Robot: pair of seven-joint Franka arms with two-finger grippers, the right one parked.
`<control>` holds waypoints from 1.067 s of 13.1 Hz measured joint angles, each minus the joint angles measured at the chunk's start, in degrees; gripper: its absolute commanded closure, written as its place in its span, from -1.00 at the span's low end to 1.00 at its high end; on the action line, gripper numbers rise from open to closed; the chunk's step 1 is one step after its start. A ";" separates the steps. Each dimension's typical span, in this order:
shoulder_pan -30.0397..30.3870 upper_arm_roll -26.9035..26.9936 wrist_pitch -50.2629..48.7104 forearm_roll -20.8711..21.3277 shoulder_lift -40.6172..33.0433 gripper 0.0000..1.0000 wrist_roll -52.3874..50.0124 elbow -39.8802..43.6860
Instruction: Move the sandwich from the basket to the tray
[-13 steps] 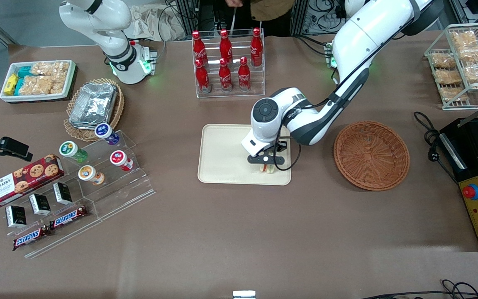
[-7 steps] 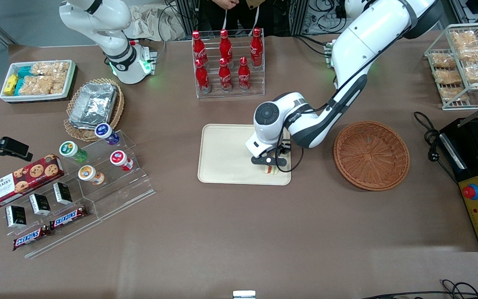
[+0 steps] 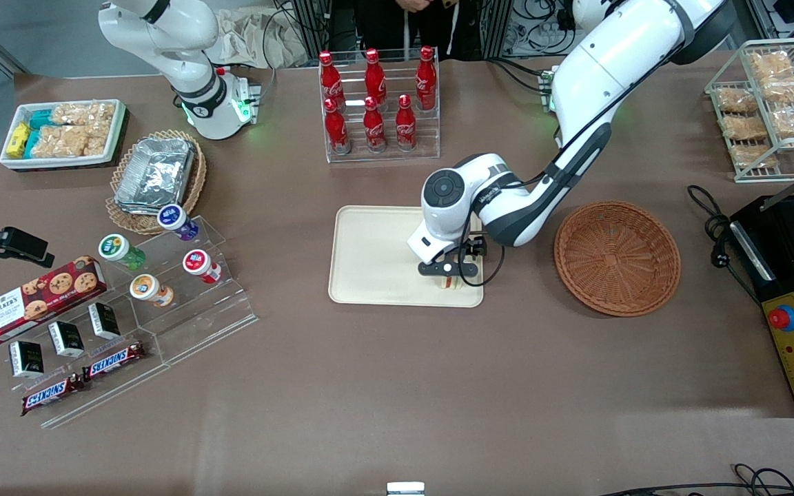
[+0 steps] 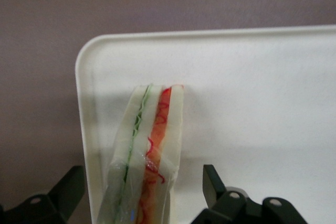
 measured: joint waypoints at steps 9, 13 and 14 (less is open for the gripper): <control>3.21 3.77 -28.98 -15.05 -26.17 -1.00 -0.52 14.63; 1.75 23.07 -38.73 -25.88 -36.78 -1.00 28.78 14.66; 1.77 27.90 -41.12 -27.46 -38.69 -1.00 37.33 14.63</control>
